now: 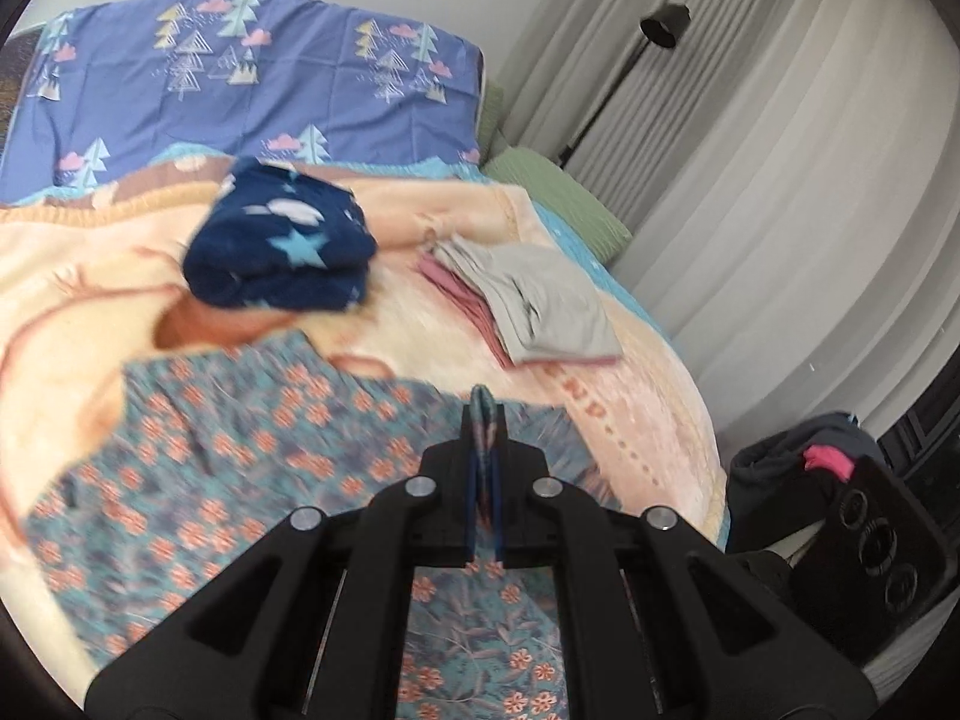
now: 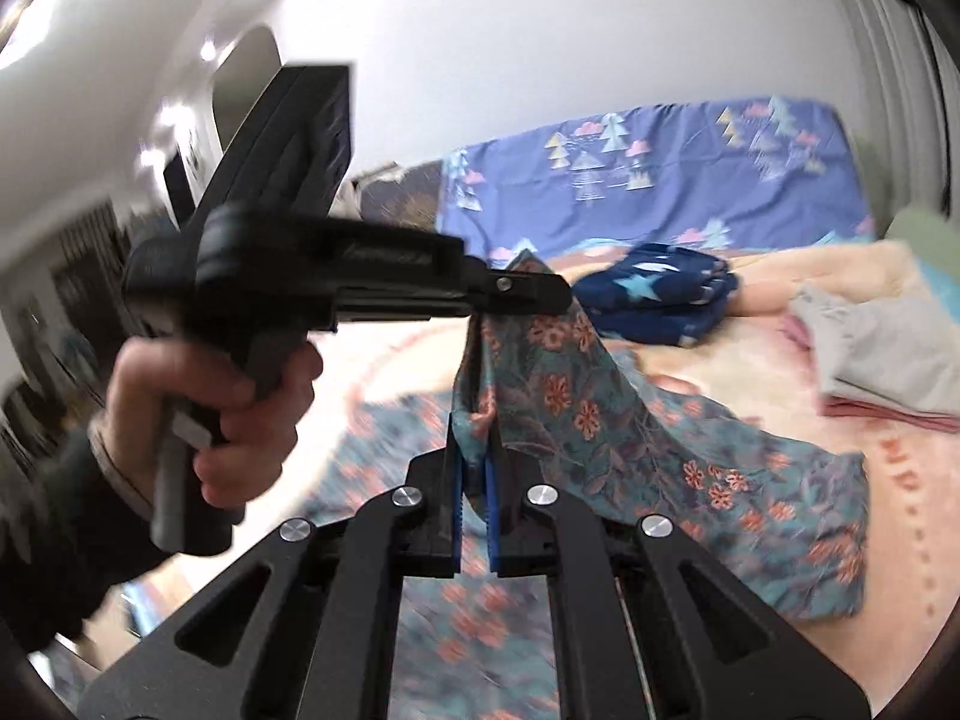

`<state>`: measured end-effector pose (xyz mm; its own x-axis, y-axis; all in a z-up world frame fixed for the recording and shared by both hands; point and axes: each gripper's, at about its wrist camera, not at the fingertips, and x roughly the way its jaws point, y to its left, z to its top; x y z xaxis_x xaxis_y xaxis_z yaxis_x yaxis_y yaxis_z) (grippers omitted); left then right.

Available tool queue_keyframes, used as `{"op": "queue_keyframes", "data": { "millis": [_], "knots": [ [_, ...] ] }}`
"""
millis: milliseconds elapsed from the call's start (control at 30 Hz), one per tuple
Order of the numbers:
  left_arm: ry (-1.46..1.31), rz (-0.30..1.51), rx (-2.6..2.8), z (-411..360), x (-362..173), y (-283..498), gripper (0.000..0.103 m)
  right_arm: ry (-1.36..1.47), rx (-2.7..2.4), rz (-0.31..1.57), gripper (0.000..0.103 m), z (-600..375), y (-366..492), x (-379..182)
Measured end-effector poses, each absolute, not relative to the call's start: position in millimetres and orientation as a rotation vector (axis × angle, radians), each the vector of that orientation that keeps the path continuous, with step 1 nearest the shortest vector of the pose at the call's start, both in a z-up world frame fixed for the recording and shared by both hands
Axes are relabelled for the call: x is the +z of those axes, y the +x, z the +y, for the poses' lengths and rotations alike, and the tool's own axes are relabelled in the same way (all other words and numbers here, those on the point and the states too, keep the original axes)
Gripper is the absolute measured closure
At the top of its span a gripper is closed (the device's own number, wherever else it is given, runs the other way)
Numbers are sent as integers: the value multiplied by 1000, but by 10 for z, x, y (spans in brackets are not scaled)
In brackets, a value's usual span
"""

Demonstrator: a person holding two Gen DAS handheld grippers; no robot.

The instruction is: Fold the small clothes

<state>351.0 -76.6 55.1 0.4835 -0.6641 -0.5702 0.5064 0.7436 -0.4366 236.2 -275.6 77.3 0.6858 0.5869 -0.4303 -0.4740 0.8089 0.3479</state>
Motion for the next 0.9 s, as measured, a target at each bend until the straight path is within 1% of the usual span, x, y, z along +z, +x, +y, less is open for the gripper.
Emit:
{"op": "queue_keyframes", "data": {
  "millis": [267, 467, 600, 667, 900],
  "knots": [
    [-236, 744, -707, -426, 1049, 3711, 100, 305, 716, 571, 97, -2519, 2768, 1218],
    [-266, 745, -678, 8, 1105, 3808, 100, 387, 811, 616, 97, -2190, 3040, 1249],
    [-294, 763, -648, 401, 927, 3863, 100, 398, 856, 665, 97, -1815, 3159, 1093],
    [-300, 785, -627, 562, 771, 3877, 100, 405, 881, 703, 97, -1598, 3189, 914],
    [-345, 887, -554, 1144, 14, 3886, 100, 425, 929, 861, 97, -986, 3338, 246]
  ]
}}
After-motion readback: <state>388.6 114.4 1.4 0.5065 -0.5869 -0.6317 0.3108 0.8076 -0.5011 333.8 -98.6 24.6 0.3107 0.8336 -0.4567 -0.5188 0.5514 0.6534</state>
